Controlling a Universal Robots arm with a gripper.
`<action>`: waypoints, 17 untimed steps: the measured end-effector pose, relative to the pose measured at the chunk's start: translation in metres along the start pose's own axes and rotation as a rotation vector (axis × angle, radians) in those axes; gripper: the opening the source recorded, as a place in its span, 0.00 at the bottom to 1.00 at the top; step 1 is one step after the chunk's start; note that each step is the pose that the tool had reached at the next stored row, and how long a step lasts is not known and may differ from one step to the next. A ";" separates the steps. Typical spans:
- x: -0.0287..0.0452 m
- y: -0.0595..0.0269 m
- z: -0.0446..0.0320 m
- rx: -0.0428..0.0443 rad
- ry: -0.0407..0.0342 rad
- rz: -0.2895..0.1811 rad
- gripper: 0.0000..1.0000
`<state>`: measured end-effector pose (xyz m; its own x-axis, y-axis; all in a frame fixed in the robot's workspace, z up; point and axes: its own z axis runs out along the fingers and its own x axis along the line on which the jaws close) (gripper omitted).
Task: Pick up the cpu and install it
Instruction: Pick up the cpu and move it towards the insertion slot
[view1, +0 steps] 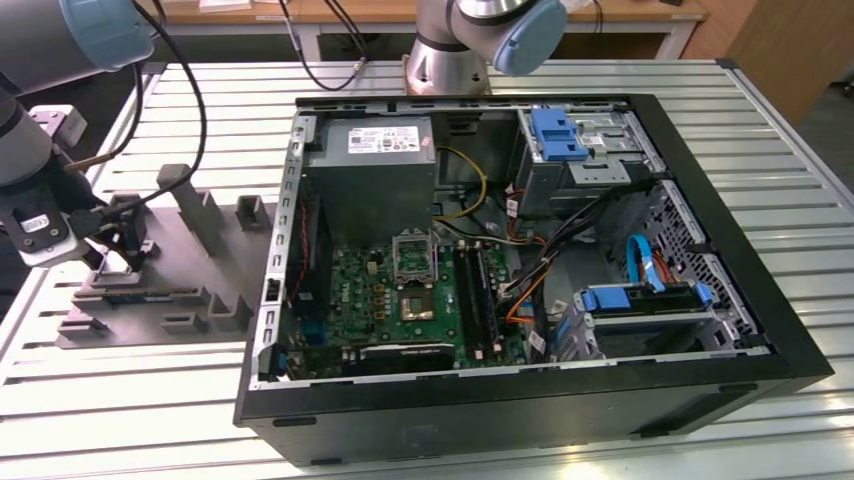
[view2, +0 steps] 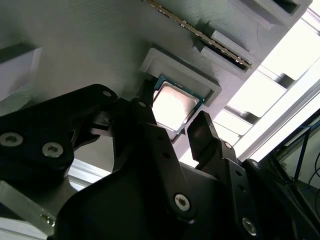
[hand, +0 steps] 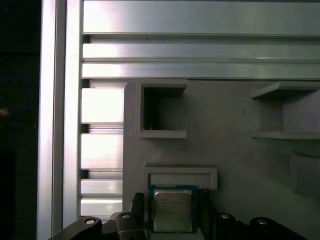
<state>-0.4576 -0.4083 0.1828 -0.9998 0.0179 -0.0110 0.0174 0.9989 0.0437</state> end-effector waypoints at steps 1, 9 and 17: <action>0.0000 0.0000 0.0000 0.0000 0.0000 0.000 0.55; 0.0000 0.0000 -0.0002 -0.0001 -0.0002 0.000 0.47; -0.0001 0.0003 -0.0058 0.0001 0.0001 0.000 0.47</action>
<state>-0.4576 -0.4083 0.1887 -0.9998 0.0179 -0.0110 0.0174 0.9989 0.0437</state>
